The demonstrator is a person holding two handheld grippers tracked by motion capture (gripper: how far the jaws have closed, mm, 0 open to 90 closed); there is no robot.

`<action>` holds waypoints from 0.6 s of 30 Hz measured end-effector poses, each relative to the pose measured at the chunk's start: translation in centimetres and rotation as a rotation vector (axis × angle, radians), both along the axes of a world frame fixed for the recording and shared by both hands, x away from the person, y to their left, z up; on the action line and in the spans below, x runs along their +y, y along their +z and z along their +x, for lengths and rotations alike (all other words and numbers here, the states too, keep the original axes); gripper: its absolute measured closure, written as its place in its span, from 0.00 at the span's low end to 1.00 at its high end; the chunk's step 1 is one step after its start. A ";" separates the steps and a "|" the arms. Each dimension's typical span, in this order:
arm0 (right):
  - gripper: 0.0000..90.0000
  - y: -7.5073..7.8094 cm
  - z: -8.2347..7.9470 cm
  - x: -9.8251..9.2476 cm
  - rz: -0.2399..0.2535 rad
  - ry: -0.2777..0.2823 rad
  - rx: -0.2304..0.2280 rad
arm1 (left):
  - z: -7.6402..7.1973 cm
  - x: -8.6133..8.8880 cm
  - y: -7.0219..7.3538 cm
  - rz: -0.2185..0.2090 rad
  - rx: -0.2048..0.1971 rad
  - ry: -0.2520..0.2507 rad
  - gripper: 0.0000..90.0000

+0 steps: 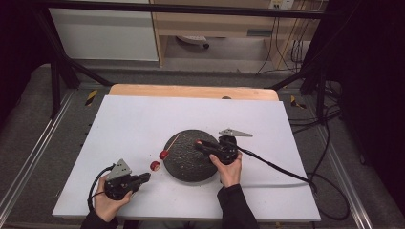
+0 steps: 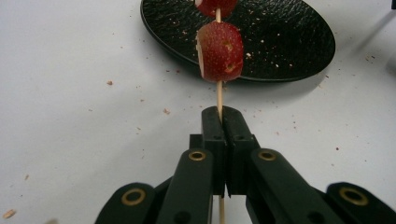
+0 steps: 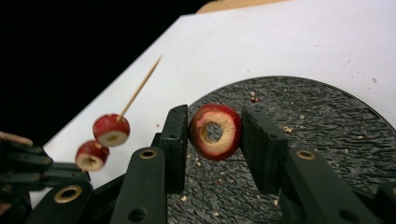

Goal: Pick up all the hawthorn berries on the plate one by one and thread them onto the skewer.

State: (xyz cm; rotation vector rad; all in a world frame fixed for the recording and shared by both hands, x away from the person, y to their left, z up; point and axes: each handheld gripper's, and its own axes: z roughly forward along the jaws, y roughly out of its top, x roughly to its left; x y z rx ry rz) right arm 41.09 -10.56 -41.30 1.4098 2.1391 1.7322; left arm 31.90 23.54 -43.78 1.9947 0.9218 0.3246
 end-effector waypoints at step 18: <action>0.70 1.4 -0.2 -0.6 0.210 -0.113 -0.111 | -0.1 -2.5 1.0 -0.019 -0.022 0.002 0.98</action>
